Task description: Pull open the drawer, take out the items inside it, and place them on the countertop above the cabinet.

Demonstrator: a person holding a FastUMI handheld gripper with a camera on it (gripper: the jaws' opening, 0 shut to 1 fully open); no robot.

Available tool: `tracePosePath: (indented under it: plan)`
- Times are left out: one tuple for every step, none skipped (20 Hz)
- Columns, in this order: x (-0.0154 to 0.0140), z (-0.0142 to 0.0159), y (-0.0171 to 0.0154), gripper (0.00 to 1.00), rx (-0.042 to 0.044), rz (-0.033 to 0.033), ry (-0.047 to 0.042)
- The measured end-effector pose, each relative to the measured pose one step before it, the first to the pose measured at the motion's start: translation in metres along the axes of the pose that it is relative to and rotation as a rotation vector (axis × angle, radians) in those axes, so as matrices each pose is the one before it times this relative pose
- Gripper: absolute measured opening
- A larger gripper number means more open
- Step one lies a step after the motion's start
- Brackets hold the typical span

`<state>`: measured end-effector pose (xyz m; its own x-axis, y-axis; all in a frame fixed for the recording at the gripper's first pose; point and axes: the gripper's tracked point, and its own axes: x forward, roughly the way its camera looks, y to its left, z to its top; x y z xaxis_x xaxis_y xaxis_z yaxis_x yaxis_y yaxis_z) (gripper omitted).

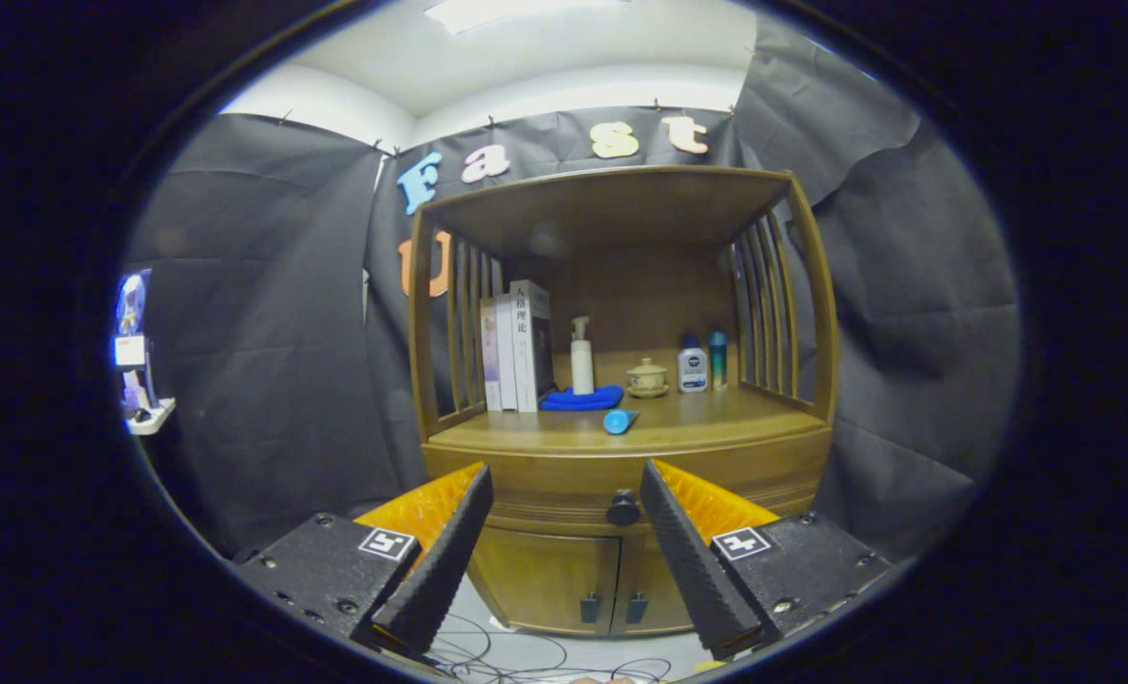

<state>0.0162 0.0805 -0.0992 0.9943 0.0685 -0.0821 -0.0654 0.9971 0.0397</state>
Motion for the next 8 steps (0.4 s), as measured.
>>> tracePosePath:
  plan:
    - [-0.00864,0.00209,0.00153,0.99,-0.0038,0.00486,-0.00457]
    - [-0.00597,-0.00045,0.00127,0.99,-0.00552,0.0076,0.00113]
    - [-0.00594,0.00026,0.00075,0.99,-0.00201,0.003,0.00115]
    - [-0.00663,-0.00029,0.00174,0.99,0.00033,0.00833,-0.00206]
    - [-0.00597,0.00057,0.00048,0.99,0.00222,0.00106,-0.0038]
    - [-0.00663,-0.00074,0.00005,0.99,-0.0003,0.00526,-0.00682]
    - [-0.0051,0.00015,-0.00076,0.99,-0.00176,-0.00345,-0.00748]
    - [-0.0053,-0.00357,-0.00182,0.99,0.00127,-0.00342,0.0044]
